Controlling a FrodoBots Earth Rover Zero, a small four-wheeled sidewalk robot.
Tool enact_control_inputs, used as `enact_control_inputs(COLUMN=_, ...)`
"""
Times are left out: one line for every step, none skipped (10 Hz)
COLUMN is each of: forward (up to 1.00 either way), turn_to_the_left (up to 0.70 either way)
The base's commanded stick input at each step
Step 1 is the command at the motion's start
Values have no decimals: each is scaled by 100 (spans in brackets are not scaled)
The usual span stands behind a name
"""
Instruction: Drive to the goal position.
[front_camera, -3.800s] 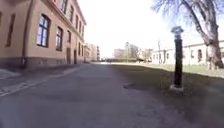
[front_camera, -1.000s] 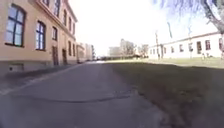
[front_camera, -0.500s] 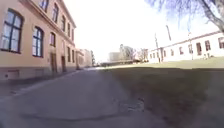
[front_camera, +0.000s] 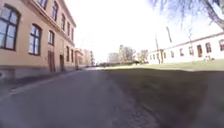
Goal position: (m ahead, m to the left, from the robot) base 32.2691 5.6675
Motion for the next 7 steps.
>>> enact_control_inputs(forward=85, turn_to_the_left=0)
enact_control_inputs(forward=85, turn_to_the_left=0)
enact_control_inputs(forward=85, turn_to_the_left=0)
enact_control_inputs(forward=85, turn_to_the_left=17)
enact_control_inputs(forward=85, turn_to_the_left=34)
enact_control_inputs(forward=85, turn_to_the_left=34)
enact_control_inputs(forward=85, turn_to_the_left=34)
